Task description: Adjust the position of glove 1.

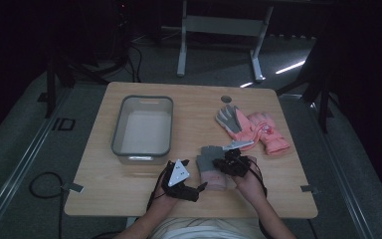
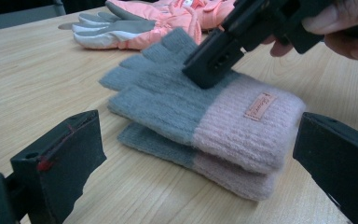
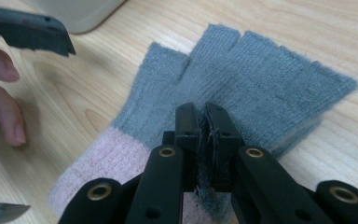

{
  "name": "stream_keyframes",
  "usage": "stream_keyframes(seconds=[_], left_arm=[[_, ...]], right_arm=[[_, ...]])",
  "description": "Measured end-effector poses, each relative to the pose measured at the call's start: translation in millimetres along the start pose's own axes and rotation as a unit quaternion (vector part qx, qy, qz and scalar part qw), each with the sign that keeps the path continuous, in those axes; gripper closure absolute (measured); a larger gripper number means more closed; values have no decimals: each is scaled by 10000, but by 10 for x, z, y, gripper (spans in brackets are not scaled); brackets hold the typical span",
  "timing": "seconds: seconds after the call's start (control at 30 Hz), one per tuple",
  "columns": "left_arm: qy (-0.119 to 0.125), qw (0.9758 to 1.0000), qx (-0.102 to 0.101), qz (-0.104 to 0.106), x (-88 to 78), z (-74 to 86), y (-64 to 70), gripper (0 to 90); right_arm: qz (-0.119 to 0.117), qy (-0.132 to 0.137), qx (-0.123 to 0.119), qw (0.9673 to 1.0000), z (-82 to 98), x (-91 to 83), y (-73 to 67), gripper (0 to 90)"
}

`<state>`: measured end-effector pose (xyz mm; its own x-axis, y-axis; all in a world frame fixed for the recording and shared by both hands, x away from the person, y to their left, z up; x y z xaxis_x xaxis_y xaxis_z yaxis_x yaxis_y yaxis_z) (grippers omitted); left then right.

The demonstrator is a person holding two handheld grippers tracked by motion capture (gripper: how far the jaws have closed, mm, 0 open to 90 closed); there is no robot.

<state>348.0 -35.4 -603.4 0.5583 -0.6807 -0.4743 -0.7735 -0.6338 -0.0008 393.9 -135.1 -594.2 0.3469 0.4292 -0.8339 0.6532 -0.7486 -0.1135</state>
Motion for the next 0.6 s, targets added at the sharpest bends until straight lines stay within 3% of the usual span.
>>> stream_keyframes(seconds=[0.6], left_arm=[[-43,10000,-34,-9,5,5,-12,12]], right_arm=[[-172,-169,32,9997,99,117,-15,819]])
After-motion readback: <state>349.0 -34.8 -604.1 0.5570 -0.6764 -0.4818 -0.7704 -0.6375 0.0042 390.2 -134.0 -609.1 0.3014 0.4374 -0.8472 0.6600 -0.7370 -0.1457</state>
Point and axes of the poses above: each handheld gripper's, and its own axes: x roughly forward along the jaws, z roughly out of its underside, y roughly to its right, the point moved 10 cm from there along x, roughly forward along the jaws, and after that the axes turned 8 degrees about -y, right-handed, at the moved point
